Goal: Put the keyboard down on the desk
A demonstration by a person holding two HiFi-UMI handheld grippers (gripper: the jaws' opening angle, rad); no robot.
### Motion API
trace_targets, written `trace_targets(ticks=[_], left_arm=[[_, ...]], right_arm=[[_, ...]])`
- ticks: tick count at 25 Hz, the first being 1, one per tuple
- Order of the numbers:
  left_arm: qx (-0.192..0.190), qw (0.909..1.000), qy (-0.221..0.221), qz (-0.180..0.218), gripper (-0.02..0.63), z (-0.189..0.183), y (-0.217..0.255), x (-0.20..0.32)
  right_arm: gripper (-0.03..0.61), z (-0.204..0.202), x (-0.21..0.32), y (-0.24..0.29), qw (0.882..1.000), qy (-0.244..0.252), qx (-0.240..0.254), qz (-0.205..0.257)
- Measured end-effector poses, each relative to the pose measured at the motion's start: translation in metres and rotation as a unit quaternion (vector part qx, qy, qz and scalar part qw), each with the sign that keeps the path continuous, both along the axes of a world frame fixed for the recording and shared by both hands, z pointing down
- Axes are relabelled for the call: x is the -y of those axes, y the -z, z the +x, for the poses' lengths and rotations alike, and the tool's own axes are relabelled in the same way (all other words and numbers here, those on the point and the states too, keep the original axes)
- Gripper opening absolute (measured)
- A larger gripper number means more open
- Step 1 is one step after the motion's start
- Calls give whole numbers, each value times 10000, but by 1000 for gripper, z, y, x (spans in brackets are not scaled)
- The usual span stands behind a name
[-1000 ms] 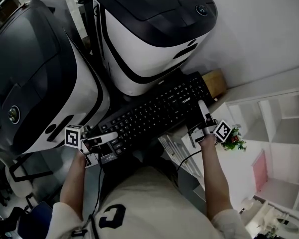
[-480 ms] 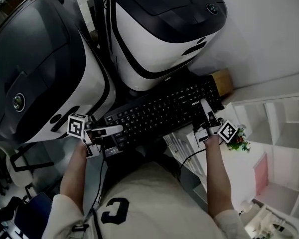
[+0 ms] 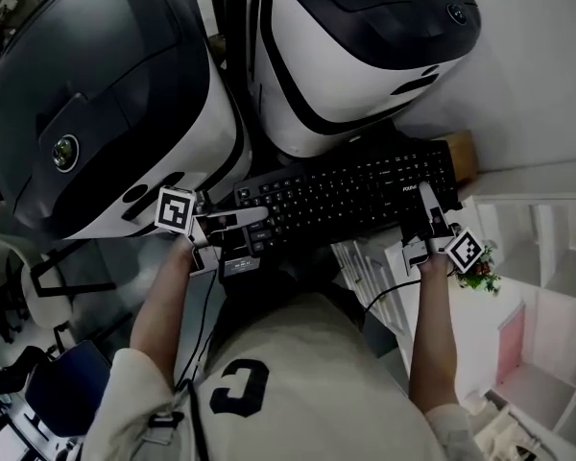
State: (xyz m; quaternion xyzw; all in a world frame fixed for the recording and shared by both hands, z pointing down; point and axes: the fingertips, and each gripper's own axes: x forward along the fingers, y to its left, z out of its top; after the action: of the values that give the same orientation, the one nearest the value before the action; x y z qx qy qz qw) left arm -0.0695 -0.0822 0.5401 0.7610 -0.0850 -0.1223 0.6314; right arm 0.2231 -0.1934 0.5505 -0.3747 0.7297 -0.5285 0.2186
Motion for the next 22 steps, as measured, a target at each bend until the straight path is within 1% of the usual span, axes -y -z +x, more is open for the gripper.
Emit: trace_targets(ticks=[2,5,7,13,22], left_arm=[[179,9998,15,-4,93,-2,-6,0],[305,9994,120,-144,89,-3,-10,2],[380,9991,150,-137,89,-3,-11,3],[457,9987,180,-98,89,-2,-11,9],[470,9986,212,-142,89,-4,-12,12]], right_arm=[[136,-1,1,0,10000,17,-75,4],[137,-3,0,4,9998,20,-184,50],[135,-2,-1,7,9997,-5,-211,79],[133,0,-3,15,9994,-13,-276,227],[133,0,-5,15,9992,-83,-358,168]])
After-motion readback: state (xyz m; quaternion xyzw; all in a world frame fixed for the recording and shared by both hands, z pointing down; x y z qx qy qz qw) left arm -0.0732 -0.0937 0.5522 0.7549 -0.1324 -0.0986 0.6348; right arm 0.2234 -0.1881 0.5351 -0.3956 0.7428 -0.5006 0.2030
